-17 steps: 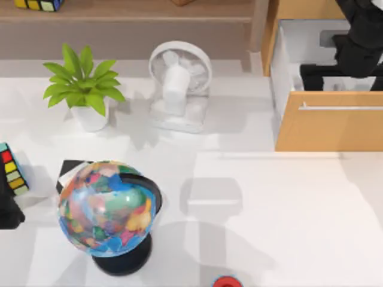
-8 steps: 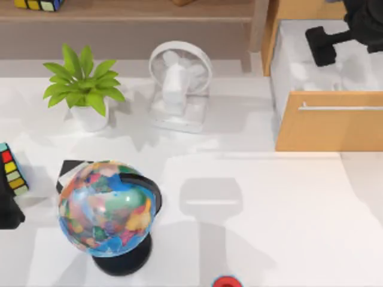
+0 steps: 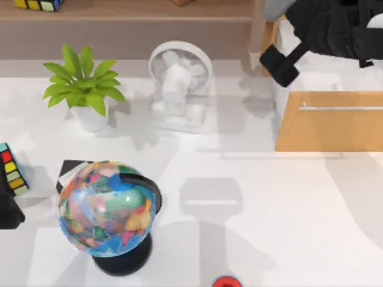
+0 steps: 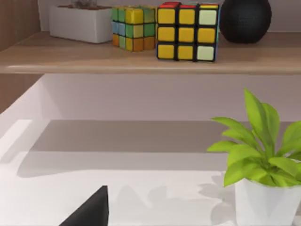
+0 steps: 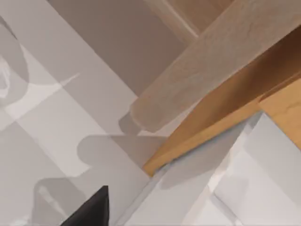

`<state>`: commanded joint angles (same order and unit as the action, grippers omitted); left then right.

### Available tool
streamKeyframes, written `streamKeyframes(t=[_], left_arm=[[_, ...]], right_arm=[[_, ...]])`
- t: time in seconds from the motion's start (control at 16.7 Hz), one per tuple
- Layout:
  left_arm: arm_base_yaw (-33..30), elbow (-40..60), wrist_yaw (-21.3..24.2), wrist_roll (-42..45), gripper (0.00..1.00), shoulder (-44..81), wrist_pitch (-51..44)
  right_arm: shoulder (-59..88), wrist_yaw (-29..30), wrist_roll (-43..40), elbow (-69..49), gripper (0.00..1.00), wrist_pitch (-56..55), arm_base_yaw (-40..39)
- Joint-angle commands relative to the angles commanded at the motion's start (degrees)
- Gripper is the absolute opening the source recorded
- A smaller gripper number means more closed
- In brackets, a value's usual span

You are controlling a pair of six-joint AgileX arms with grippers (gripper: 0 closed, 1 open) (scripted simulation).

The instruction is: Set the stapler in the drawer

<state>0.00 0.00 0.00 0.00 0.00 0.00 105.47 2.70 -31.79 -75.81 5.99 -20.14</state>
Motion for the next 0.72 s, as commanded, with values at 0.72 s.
streamKeyframes(t=[0.72], left_arm=[[0.0, 0.0, 0.0, 0.0, 1.00, 0.0, 0.0]], right_arm=[[-2.0, 8.9, -40.9, 51.0, 1.00, -76.3, -9.6]])
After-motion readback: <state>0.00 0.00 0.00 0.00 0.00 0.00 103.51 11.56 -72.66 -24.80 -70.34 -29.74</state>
